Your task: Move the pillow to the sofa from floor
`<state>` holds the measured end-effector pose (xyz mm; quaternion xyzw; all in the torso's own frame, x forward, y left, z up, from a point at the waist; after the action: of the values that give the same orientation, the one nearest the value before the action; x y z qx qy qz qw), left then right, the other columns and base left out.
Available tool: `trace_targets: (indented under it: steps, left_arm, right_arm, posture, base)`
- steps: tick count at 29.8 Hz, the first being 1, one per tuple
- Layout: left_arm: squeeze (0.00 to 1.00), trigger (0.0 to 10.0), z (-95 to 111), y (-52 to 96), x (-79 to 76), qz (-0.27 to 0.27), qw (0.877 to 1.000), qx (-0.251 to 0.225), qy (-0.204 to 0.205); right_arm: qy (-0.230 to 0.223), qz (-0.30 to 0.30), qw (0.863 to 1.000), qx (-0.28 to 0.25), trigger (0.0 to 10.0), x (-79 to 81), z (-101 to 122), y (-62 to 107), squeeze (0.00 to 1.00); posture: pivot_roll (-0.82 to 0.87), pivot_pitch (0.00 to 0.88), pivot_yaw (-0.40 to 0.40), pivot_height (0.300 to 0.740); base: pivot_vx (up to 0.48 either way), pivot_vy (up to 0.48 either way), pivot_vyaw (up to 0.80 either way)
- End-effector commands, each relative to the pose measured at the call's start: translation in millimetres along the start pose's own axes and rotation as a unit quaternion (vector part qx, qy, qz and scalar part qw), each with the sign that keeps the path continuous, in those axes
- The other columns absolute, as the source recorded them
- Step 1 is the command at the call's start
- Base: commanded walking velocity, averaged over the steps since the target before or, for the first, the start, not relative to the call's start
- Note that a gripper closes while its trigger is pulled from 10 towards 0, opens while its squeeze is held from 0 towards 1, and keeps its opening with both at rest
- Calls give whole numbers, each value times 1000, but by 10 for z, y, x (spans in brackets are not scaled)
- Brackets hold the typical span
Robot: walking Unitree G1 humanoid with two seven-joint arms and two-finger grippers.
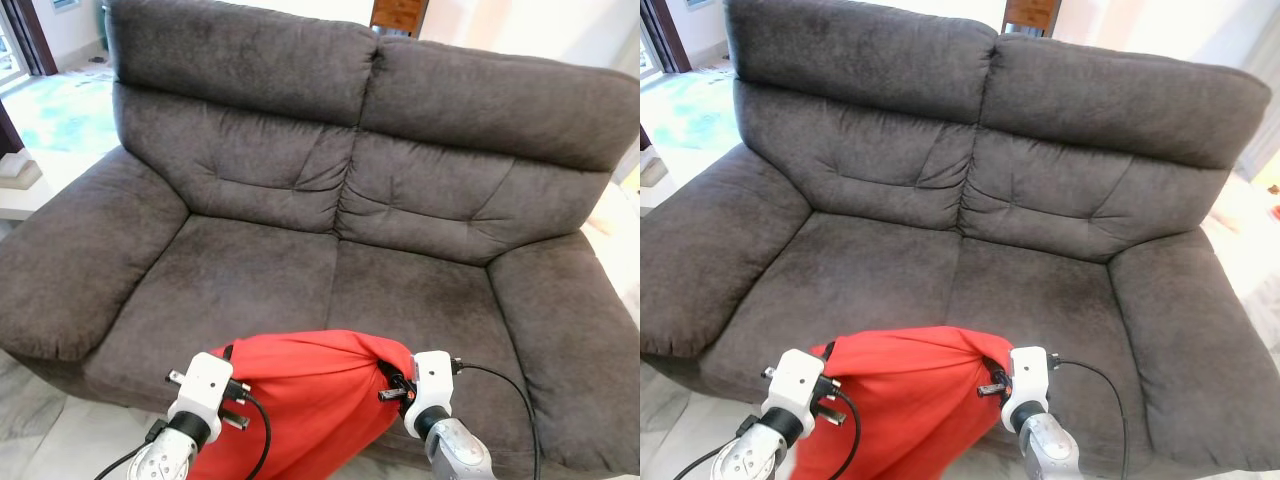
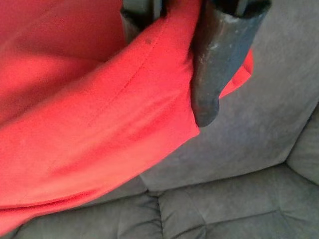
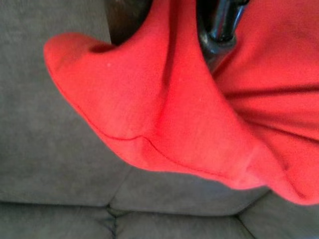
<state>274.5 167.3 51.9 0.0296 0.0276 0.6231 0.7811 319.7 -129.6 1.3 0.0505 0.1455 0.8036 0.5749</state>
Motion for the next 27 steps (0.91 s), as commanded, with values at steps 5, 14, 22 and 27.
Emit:
trace_targets:
  steps: [5, 14, 22, 27]
  left_arm:
    - [0, 10000, 138, 15, 191, 41, 999, -36, 5]
    - [0, 10000, 146, 24, 216, 44, 998, -38, 4]
    - [0, 10000, 157, 39, 248, 50, 998, -39, 5]
    - [0, 10000, 184, 46, 272, 53, 997, -46, 8]
  right_arm:
    - [-17, -107, 994, -17, 10000, -496, 36, 127, 0]
    - [-17, -101, 994, -25, 10000, -479, 71, 107, 0]
    - [-23, -101, 994, -32, 10000, -464, 97, 94, 0]
    - [-25, -96, 995, -31, 10000, -443, 103, 79, 0]
  posture:
    - [220, 111, -83, 740]
    - [225, 116, -82, 740]
    - [230, 120, -82, 740]
    - [230, 121, -81, 740]
  base:
    - [0, -379, -480]
    - [0, -377, 0]
    - [0, -307, 0]
    - [0, 0, -100]
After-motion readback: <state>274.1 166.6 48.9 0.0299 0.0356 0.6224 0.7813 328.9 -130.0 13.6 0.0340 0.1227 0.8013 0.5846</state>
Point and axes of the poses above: a point about 5 cm out from each wrist's last joint towards the gripper, its own y axis pointing back from the gripper into the wrist, its own z axis along the axis of the wrist's last joint, x = y × z, the point moved 3 cm from there along -y, pointing out of the wrist towards the gripper, and after that the axes turned 14 degrees about y, right-handed, at the moved point
